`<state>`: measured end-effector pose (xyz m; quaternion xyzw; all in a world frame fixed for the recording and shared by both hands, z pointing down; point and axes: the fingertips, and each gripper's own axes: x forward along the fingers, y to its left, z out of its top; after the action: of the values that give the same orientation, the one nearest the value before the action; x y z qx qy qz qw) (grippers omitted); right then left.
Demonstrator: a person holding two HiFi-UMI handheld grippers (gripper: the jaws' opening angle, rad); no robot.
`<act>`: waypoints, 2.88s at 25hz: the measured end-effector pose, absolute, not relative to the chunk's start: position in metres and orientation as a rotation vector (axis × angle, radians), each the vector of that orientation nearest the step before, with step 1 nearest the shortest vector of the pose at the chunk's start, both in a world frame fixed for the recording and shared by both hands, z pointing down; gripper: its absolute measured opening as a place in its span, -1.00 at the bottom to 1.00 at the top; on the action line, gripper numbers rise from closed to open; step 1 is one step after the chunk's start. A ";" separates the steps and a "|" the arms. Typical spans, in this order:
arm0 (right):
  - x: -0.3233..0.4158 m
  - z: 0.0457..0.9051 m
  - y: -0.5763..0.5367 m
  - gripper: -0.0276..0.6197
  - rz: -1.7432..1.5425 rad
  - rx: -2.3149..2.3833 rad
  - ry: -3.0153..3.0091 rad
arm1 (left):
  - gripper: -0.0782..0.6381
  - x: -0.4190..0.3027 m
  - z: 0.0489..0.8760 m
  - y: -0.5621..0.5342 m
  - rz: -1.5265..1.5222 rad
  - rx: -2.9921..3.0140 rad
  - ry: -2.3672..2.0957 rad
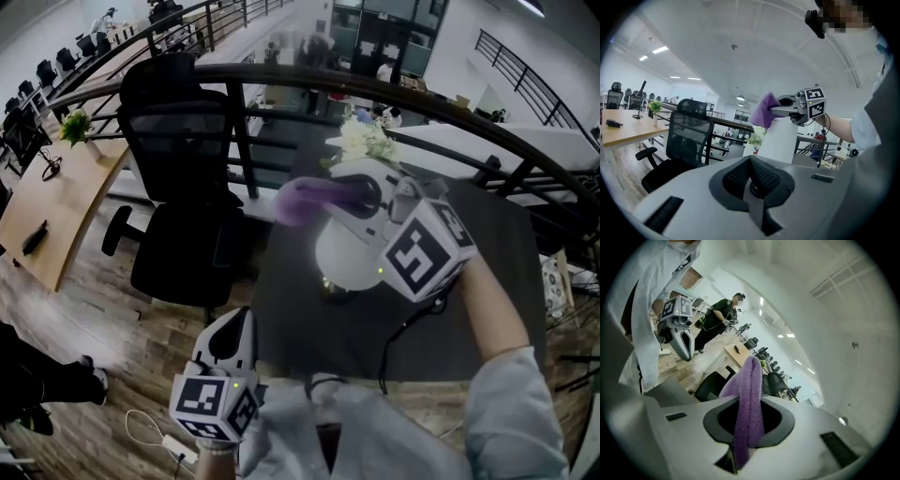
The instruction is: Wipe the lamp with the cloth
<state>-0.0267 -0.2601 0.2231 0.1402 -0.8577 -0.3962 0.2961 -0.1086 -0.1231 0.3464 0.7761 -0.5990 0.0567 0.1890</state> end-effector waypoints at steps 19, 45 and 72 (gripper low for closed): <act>-0.042 0.251 -0.209 -0.76 -1.096 0.610 -2.224 | -0.76 -0.118 0.339 -0.111 0.168 2.217 -1.664; -0.022 0.349 -0.170 -0.76 -0.639 0.813 -2.394 | -0.75 -0.117 0.340 -0.110 0.213 2.233 -1.641; 0.068 0.518 -0.213 -0.76 0.125 1.256 -2.297 | -0.75 -0.101 0.353 -0.112 0.322 2.184 -1.632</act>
<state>0.0675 -0.2132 0.5183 0.4629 -0.8470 0.0459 0.2574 -0.1014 -0.1118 0.3533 0.7800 -0.5829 0.1149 0.1966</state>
